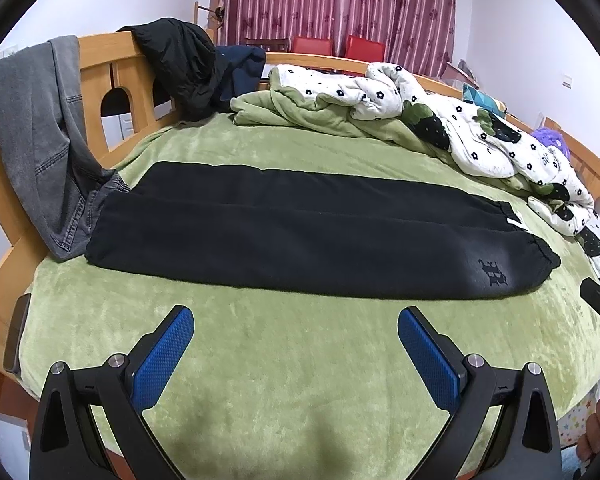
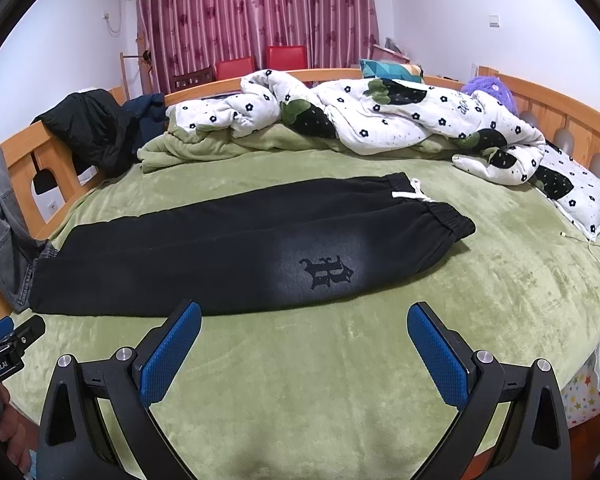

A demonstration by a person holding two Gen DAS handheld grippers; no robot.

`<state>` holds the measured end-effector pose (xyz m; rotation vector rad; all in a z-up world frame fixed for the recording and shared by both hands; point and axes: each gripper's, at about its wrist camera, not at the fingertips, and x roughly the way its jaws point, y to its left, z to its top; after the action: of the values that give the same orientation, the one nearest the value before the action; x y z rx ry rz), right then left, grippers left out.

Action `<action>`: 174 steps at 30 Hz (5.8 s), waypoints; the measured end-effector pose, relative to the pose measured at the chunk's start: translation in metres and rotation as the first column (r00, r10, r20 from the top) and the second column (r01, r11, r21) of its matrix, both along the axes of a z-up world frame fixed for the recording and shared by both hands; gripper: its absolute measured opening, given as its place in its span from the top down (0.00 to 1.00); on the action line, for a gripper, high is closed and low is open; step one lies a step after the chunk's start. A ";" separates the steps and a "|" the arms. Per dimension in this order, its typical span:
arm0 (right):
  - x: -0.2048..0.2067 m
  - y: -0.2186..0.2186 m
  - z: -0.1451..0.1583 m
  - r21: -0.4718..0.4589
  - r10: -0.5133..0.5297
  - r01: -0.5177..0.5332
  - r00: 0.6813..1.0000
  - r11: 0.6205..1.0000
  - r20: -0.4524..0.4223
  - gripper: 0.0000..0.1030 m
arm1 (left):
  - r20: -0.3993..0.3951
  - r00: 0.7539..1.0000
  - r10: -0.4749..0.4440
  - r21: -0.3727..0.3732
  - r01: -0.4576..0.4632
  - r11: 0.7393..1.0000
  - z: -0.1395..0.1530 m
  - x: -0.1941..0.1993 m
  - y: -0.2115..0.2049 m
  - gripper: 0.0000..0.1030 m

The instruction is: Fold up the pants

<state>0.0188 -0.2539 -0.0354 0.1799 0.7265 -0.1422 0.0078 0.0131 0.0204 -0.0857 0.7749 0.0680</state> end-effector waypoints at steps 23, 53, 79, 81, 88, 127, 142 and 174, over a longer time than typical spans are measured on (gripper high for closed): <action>0.078 -0.064 -0.087 0.224 -0.058 0.085 0.991 0.971 -0.123 0.23 | -0.249 0.960 0.124 -0.200 -0.177 0.964 -0.098 0.095 0.096 0.05; 0.239 -0.111 -0.093 0.293 -0.043 0.048 0.999 0.955 -0.024 0.87 | -0.047 0.987 0.154 -0.135 -0.159 0.978 -0.079 0.282 0.120 0.92; 0.299 -0.086 -0.135 0.204 0.040 0.000 0.981 0.979 -0.190 0.46 | -0.202 0.974 0.100 -0.050 -0.113 0.992 -0.125 0.289 0.083 0.32; 0.262 -0.089 -0.133 0.157 0.041 -0.012 0.982 0.988 -0.185 0.38 | -0.230 0.971 0.069 -0.114 -0.097 0.989 -0.126 0.253 0.084 0.32; 0.192 -0.135 -0.164 0.190 -0.032 0.065 0.984 0.980 -0.172 0.36 | -0.312 0.944 0.110 -0.501 -0.262 0.825 -0.173 0.169 0.119 0.33; -0.026 -0.330 -0.174 0.339 -0.339 0.400 0.913 0.851 -0.226 0.59 | -0.351 0.936 -0.025 -0.291 -0.083 0.953 -0.147 0.011 0.018 0.76; 0.019 -0.330 -0.162 0.092 -0.452 0.491 0.850 0.867 -0.271 0.65 | -0.224 0.969 0.106 -0.188 -0.149 0.971 -0.082 -0.030 0.068 0.62; 0.173 0.033 -0.079 0.211 0.034 -0.002 0.988 0.978 -0.151 0.55 | -0.176 0.981 0.076 -0.287 -0.125 0.950 -0.089 0.141 0.217 0.32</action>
<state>0.1922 -0.2204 -0.1141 0.3673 0.8977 -0.0618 0.1485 0.2297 -0.0688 -0.4108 0.9409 0.0553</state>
